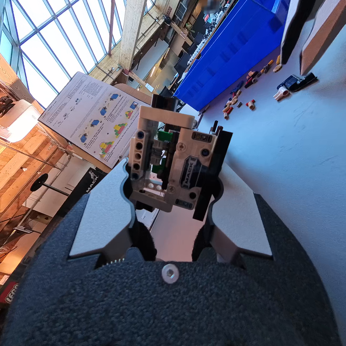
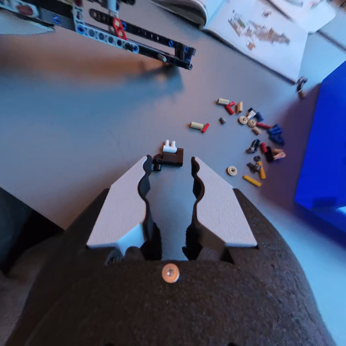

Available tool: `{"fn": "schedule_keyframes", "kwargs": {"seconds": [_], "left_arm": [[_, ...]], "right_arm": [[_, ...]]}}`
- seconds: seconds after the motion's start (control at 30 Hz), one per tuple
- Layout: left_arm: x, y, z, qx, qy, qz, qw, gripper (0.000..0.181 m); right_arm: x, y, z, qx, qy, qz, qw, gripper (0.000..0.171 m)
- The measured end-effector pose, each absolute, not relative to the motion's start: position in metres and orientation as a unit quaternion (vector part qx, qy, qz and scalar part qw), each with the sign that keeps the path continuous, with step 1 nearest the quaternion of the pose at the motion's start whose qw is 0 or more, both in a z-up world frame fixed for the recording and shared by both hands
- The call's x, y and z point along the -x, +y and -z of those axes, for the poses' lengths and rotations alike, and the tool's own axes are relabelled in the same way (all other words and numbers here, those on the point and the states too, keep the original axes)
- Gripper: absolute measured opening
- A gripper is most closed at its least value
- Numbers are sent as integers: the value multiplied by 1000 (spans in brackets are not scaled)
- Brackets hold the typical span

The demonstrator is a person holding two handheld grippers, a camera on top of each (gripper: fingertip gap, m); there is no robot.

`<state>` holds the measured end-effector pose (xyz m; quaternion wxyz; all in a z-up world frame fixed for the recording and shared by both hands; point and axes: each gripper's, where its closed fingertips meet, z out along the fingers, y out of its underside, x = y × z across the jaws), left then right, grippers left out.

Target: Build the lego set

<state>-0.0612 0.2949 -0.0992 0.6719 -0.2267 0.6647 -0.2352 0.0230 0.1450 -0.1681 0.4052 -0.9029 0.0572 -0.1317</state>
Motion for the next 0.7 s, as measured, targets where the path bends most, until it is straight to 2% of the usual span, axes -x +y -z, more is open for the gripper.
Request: {"fn": "schedule_keyframes", "kwargs": {"seconds": [0.5, 0.57, 0.7], "left_arm": [[62, 295, 99, 224, 665, 235, 672, 85], [62, 294, 100, 221, 666, 232, 674, 85], [63, 292, 100, 211, 667, 226, 678, 85]], "right_arm": [[-34, 155, 188, 920, 117, 51, 369, 24], [-21, 160, 184, 919, 126, -16, 374, 23], [50, 184, 132, 840, 166, -301, 419, 23]]}}
